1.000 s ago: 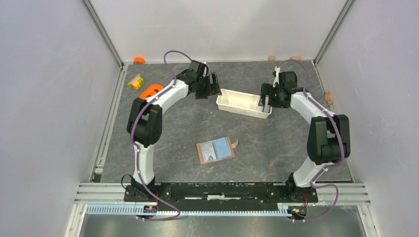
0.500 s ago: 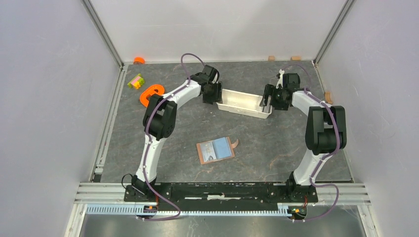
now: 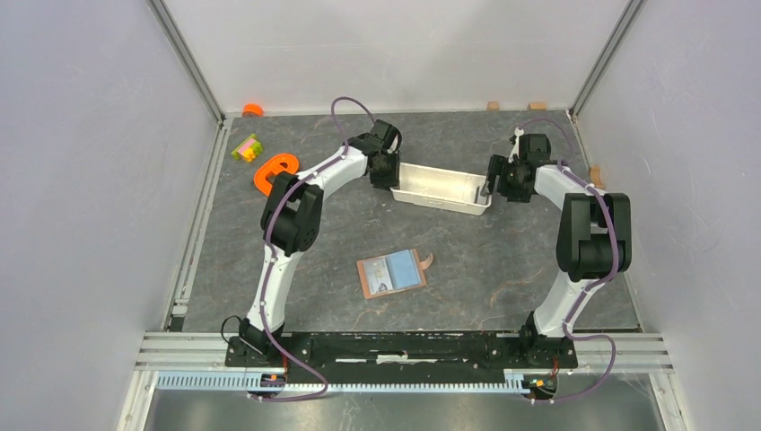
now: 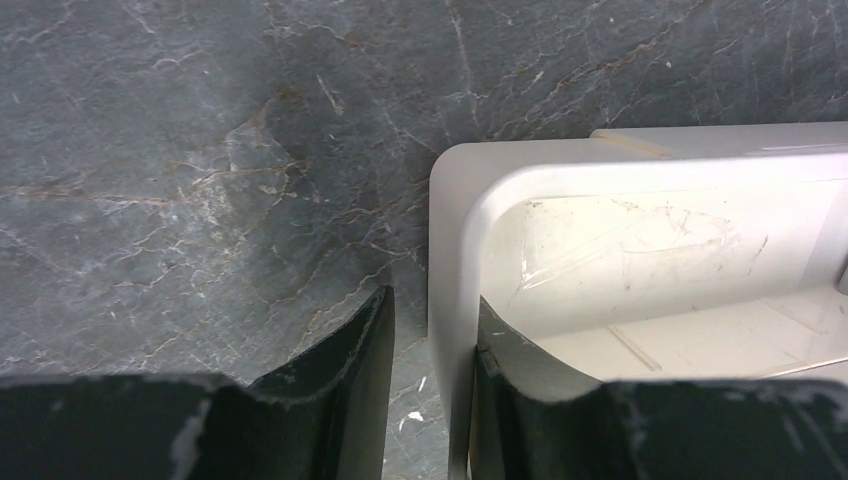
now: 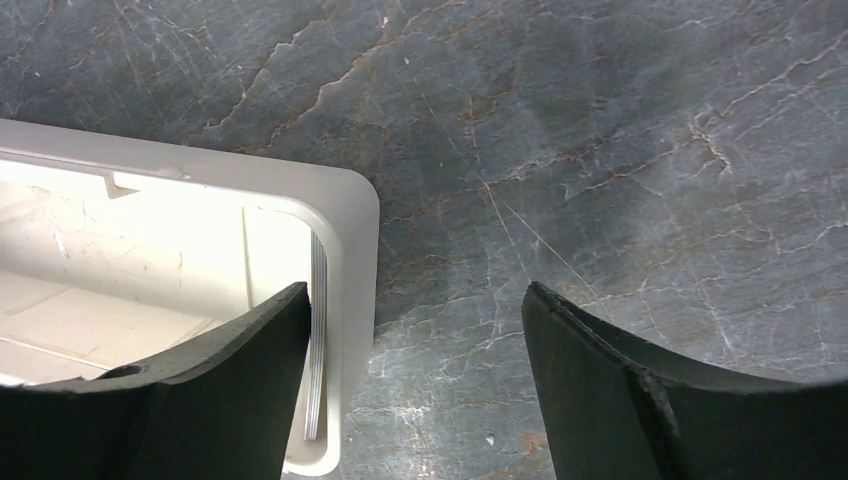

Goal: Put the credit cards into the card holder
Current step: Pick up the credit card from the storage box.

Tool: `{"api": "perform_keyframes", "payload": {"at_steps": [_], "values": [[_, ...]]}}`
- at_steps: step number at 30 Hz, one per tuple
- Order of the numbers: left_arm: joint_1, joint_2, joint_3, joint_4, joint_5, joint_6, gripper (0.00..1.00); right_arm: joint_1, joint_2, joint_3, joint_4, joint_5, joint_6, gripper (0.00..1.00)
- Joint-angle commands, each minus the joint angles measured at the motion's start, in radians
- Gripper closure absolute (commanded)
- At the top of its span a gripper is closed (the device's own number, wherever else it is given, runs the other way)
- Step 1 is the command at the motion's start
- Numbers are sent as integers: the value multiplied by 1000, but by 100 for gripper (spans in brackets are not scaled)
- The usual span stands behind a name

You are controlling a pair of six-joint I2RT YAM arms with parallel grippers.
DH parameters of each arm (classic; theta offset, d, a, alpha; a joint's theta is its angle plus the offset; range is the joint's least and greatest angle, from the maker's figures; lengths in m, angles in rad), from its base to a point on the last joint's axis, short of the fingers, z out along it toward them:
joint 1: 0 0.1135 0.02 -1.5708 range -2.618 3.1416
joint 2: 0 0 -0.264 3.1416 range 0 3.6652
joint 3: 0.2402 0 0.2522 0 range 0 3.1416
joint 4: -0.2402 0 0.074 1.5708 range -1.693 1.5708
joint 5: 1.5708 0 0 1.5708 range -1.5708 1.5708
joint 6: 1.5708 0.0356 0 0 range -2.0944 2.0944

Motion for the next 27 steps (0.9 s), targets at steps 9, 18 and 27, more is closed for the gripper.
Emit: {"api": "perform_keyframes", "payload": {"at_steps": [9,18,27], "values": [[2,-34,14,-12,-54,35,67,-30,-85,20,-64,94,-39,26],[0,-33,13,-12,-49,36,67,-30,-96,12,-63,53,-40,52],[-1,-35,11,-14,-46,35,67,-30,-113,17,-63,22,-41,70]]}}
